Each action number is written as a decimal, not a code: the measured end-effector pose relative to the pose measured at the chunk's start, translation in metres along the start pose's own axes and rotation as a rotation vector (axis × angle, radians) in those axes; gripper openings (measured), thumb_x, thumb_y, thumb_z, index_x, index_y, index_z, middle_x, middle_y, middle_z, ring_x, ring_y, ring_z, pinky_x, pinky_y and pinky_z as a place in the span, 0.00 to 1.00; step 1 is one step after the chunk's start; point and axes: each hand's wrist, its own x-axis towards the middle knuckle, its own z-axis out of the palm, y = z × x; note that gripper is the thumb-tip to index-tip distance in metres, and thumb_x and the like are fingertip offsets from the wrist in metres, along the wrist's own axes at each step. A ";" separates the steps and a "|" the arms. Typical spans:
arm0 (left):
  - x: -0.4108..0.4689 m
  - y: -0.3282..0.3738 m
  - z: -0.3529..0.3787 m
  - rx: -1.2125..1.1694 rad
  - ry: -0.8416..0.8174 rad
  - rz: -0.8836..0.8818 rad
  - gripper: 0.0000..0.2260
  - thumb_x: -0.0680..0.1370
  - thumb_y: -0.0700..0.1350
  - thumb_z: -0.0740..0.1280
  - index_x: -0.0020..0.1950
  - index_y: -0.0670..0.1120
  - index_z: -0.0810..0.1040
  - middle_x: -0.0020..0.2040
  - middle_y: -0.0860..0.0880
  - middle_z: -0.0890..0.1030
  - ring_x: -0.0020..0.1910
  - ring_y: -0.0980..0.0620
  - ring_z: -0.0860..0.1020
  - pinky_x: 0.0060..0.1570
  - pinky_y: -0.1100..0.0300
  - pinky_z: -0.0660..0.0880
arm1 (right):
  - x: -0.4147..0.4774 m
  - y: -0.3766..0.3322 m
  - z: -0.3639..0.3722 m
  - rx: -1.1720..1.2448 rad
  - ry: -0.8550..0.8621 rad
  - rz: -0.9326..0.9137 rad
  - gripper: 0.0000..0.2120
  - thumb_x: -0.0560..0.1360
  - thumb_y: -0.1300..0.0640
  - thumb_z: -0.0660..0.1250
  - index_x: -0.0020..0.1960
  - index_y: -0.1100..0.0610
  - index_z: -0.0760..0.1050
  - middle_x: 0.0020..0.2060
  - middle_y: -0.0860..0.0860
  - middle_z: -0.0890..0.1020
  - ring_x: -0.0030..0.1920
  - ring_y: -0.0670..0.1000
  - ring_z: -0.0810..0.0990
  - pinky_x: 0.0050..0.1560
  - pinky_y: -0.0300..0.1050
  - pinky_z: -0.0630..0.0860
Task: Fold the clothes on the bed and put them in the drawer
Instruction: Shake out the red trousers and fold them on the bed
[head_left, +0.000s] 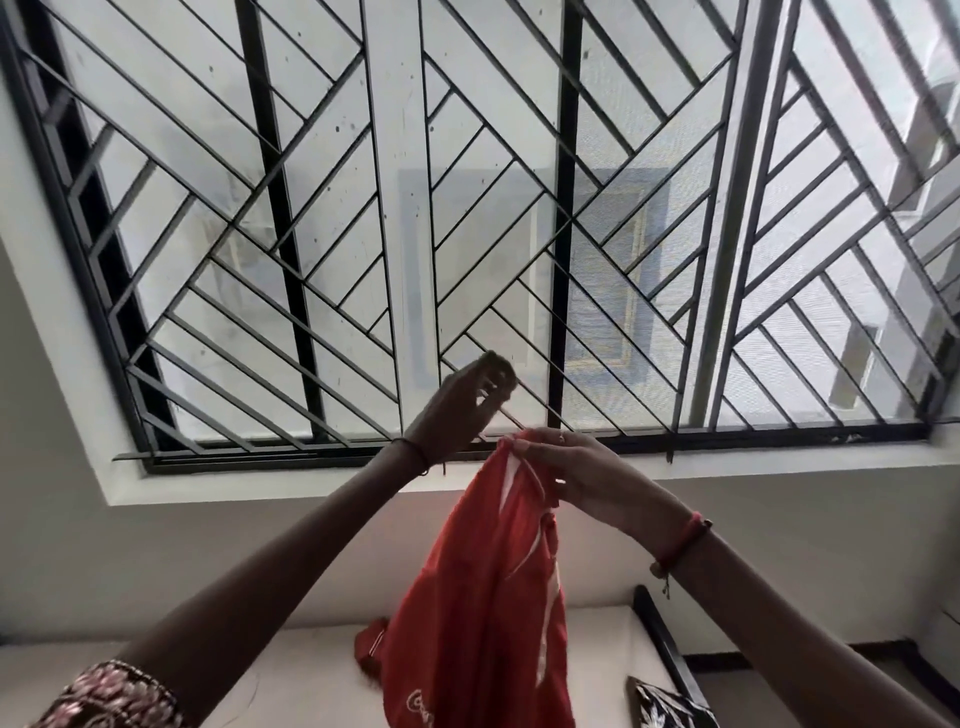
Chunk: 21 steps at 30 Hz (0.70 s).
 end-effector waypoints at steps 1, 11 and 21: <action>-0.003 -0.004 -0.002 -0.026 0.032 -0.080 0.01 0.78 0.39 0.65 0.48 0.43 0.75 0.33 0.55 0.77 0.32 0.57 0.77 0.37 0.66 0.73 | 0.001 -0.001 0.000 0.037 0.033 0.028 0.13 0.74 0.56 0.67 0.56 0.61 0.77 0.35 0.49 0.78 0.31 0.43 0.76 0.28 0.35 0.71; -0.058 -0.013 0.019 -0.177 -0.565 -0.396 0.18 0.74 0.55 0.66 0.52 0.41 0.79 0.46 0.48 0.81 0.45 0.58 0.80 0.48 0.63 0.77 | -0.003 0.003 -0.004 0.227 0.044 0.265 0.07 0.78 0.57 0.63 0.44 0.59 0.76 0.28 0.52 0.81 0.25 0.48 0.80 0.25 0.40 0.77; -0.027 -0.016 0.014 -0.255 -0.552 -0.274 0.11 0.78 0.41 0.66 0.48 0.32 0.78 0.40 0.49 0.76 0.43 0.55 0.72 0.46 0.57 0.71 | -0.011 -0.005 -0.029 -0.147 0.114 -0.121 0.12 0.72 0.55 0.68 0.53 0.58 0.82 0.49 0.52 0.85 0.55 0.50 0.81 0.59 0.44 0.73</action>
